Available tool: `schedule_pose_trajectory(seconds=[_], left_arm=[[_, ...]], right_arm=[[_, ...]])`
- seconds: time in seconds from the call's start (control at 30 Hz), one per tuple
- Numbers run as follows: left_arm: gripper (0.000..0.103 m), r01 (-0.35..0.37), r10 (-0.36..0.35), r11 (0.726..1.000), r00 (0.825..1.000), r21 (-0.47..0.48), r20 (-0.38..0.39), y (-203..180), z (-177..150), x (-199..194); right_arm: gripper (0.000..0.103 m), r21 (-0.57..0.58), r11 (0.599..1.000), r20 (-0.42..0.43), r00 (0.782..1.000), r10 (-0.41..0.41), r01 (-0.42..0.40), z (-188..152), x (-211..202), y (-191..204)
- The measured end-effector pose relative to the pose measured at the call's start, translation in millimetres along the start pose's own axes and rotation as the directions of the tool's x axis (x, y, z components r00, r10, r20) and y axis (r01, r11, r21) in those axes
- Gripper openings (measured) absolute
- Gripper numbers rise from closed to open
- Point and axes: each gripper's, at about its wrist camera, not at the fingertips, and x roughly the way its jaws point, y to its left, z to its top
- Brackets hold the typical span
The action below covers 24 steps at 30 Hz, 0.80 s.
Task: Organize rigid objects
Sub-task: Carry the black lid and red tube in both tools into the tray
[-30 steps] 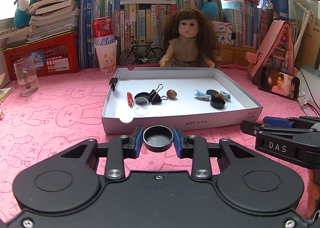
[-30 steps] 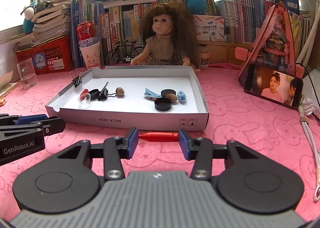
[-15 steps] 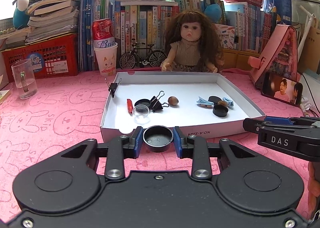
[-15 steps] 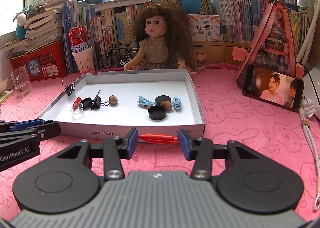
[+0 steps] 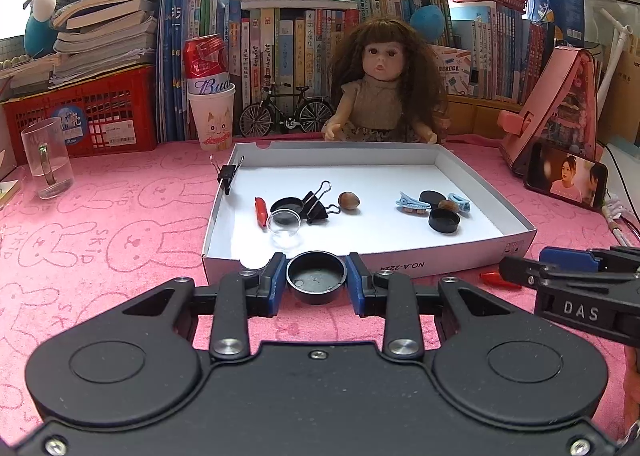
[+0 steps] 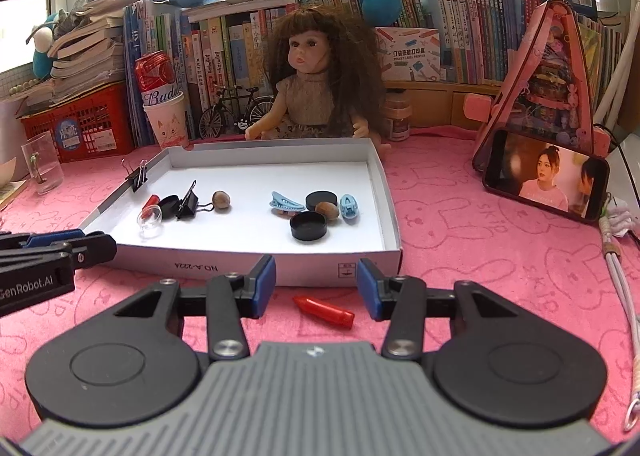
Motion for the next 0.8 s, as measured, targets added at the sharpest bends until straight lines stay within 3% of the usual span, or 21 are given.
schedule_pose_trajectory(seconds=[0.17, 0.27, 0.53, 0.63, 0.7, 0.73, 0.8], left_arm=[[0.030, 0.006, -0.006, 1.000, 1.000, -0.002, -0.022, -1, -7, 1], [0.030, 0.008, -0.008, 1.000, 1.000, -0.004, -0.028, -2, -9, 1], [0.030, 0.008, -0.008, 1.000, 0.999, -0.017, -0.033, -2, -11, 2], [0.030, 0.009, -0.010, 1.000, 0.999, -0.023, -0.035, 0, -11, 2], [0.030, 0.010, -0.011, 1.000, 0.999, -0.028, -0.033, 1, -12, 1], [0.030, 0.009, -0.010, 1.000, 0.999, -0.028, -0.032, 1, -12, 1], [0.030, 0.008, -0.009, 1.000, 0.999, -0.028, -0.031, 3, -13, 1]], right_arm=[[0.067, -0.026, 1.000, -0.035, 0.999, -0.014, 0.013, -20, -2, 0], [0.078, -0.016, 1.000, -0.038, 0.999, -0.024, 0.024, -20, 1, 0], [0.081, 0.156, 0.984, -0.113, 0.991, -0.065, 0.082, -6, 28, -1], [0.071, 0.125, 0.985, -0.105, 0.989, -0.104, 0.117, -6, 37, 12], [0.053, 0.097, 0.987, -0.092, 0.988, -0.120, 0.129, -5, 41, 17], [0.048, 0.087, 0.988, -0.089, 0.989, -0.119, 0.127, -5, 42, 18], [0.048, 0.083, 0.994, -0.081, 0.994, -0.067, 0.074, -5, 40, 15]])
